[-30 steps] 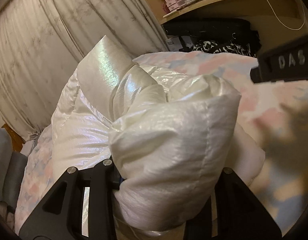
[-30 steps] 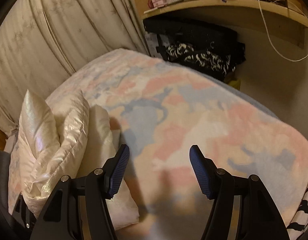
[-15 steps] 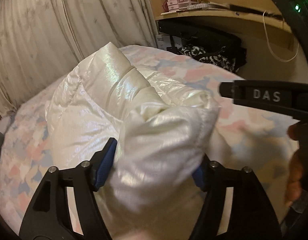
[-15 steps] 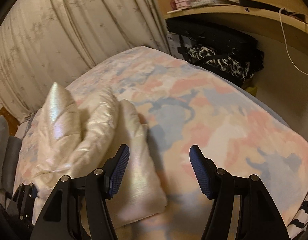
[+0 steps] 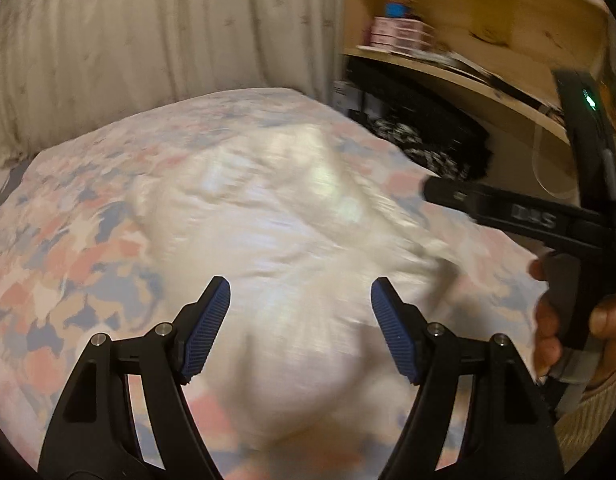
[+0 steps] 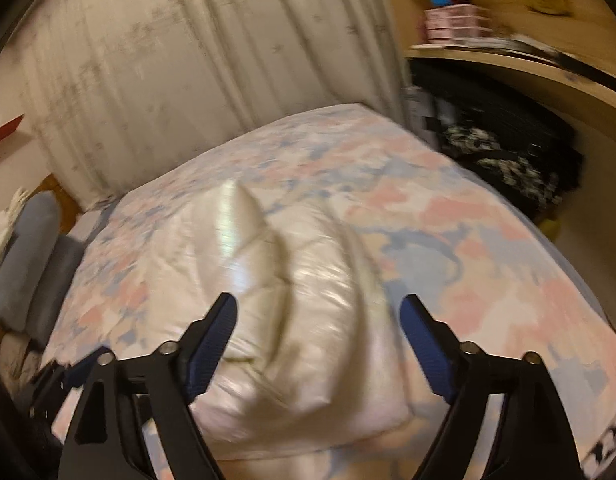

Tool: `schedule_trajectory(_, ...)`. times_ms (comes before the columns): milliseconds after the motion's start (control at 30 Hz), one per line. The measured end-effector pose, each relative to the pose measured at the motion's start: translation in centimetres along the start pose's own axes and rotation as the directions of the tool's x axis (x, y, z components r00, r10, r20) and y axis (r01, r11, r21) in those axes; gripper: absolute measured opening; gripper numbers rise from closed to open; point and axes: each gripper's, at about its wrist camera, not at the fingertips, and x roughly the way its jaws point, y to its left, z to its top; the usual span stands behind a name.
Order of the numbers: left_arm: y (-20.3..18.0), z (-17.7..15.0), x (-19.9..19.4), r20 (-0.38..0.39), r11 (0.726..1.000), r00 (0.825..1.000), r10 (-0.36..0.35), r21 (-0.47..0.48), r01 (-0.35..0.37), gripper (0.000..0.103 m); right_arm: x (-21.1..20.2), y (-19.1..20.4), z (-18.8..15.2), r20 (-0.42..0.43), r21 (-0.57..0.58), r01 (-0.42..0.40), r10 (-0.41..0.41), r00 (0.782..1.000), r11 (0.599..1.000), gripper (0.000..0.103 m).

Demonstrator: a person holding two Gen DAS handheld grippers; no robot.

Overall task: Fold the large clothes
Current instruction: 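Grasp the white jacket bundle with the left tool while the right tool grips its folded end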

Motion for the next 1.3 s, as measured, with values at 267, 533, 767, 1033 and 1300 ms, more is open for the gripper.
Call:
schedule_trajectory(267,10.3,2.9,6.5,-0.129,0.991,0.990,0.050,-0.114,-0.065,0.071,8.6,2.8,5.8,-0.243,-0.094,-0.137,0.111,0.964,0.986,0.088)
schedule_trajectory(533,12.1,4.2,12.7,-0.122,0.990,0.992,0.045,-0.127,-0.060,0.071,15.6,3.4,8.3,-0.321,-0.087,-0.222,0.183,0.929,0.971,0.083)
schedule_trajectory(767,9.4,4.8,14.7,-0.108,0.997,0.994,-0.020,-0.079,0.012,0.071,15.7,0.9,5.8,-0.291,-0.104,-0.273,0.234,0.928,0.956,0.027)
schedule_trajectory(1033,3.1,4.3,15.6,-0.096,0.998,0.995,-0.016,0.065,0.022,0.071,12.9,-3.7,2.2,-0.217,-0.110,-0.170,0.143,0.966,0.979,0.024)
schedule_trajectory(1300,1.8,3.5,17.6,-0.116,0.997,0.993,0.016,0.075,-0.008,0.073,15.7,-5.2,-0.1,-0.223,-0.095,-0.125,0.101,0.969,0.988,0.027)
